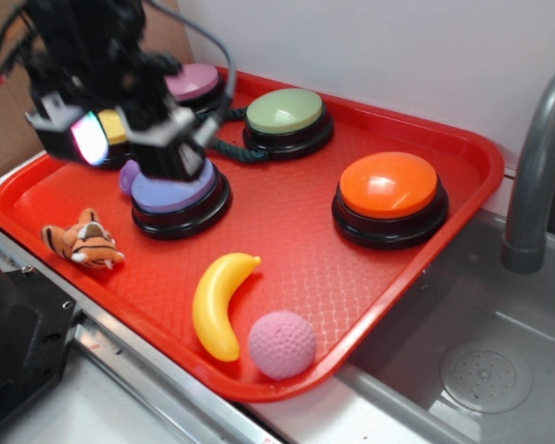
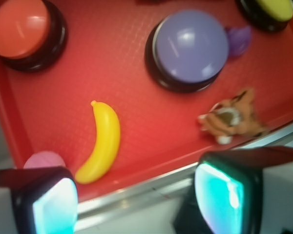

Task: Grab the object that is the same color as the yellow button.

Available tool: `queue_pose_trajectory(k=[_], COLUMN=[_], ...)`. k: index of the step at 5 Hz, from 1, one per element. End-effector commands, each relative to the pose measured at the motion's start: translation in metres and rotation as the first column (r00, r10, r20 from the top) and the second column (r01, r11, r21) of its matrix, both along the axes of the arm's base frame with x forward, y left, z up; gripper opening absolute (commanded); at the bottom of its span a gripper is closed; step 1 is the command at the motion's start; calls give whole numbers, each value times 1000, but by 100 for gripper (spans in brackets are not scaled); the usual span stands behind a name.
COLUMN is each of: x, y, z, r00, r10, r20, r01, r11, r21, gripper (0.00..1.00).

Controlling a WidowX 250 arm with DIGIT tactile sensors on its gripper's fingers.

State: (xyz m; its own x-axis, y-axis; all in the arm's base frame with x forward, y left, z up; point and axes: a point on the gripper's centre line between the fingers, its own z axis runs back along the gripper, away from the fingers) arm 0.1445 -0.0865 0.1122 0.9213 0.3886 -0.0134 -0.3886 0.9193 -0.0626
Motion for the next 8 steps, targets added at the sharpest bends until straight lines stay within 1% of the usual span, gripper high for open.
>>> queue_pose_trajectory(k=[1, 2, 3, 4, 5, 6, 7, 8], x=[10, 10, 6, 4, 5, 10, 20, 34], y=[-30, -34, -33, -33, -31, -29, -22, -2], z=[-52, -69, -87, -91, -87, -78, -62, -31], r00=[989, 979, 967, 953, 952, 964, 985, 997], r10=[115, 184, 241, 280, 277, 229, 134, -10], r20=[91, 92, 86, 112, 130, 137, 113, 76], r01=[-118, -189, -244, -285, -282, -235, -141, 7], r11=[993, 981, 969, 958, 959, 972, 988, 999], r21=[30, 41, 32, 27, 20, 22, 62, 48], gripper=[100, 100, 100, 11, 0, 0, 0, 0])
